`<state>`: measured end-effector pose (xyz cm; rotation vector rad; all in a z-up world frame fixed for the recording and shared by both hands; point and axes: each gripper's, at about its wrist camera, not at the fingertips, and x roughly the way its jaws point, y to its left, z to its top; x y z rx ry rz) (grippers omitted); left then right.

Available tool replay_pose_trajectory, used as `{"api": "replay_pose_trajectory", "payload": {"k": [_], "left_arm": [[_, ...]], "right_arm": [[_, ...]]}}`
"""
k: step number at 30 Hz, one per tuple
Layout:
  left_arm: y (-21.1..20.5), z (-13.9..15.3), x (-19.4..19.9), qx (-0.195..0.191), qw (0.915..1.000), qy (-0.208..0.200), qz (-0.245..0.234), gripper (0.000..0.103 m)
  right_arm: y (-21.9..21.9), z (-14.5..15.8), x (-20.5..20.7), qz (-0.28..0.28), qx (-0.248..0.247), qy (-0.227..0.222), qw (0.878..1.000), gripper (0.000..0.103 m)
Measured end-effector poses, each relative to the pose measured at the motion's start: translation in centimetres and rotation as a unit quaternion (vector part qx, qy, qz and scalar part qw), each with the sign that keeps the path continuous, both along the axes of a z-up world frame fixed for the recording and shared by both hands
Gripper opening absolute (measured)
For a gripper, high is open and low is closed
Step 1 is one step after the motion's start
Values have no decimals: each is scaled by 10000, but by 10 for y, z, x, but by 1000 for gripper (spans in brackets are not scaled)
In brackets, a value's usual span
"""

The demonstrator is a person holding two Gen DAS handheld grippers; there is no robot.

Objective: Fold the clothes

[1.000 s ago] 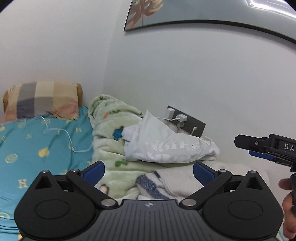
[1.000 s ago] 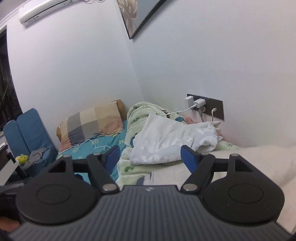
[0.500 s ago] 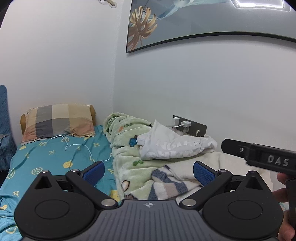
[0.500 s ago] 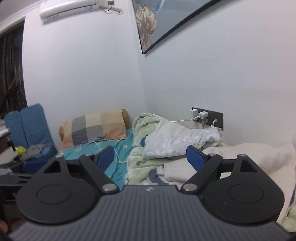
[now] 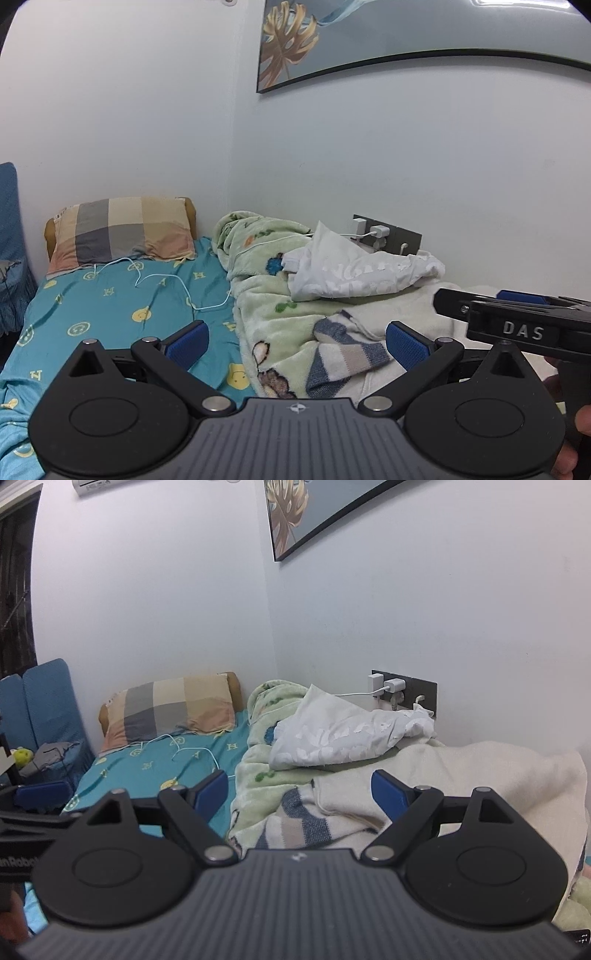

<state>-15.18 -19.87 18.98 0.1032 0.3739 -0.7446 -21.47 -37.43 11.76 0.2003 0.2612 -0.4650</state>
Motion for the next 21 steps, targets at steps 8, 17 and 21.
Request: {"api": "replay_pose_trajectory", "payload": {"k": [8,17,21], "left_arm": [[13,5,4,-60,9998,19,168,103],[17,6,3,-56,9998,8,209,103],[20,6,4,-74,9996,21,263,103]], "right_arm": [[3,4,-3,-78,-34,-1,10000,86],[6,5,-4,-90,-19,39,10000,86],[6,5,-4,-94,-20,45,9999,86]]}}
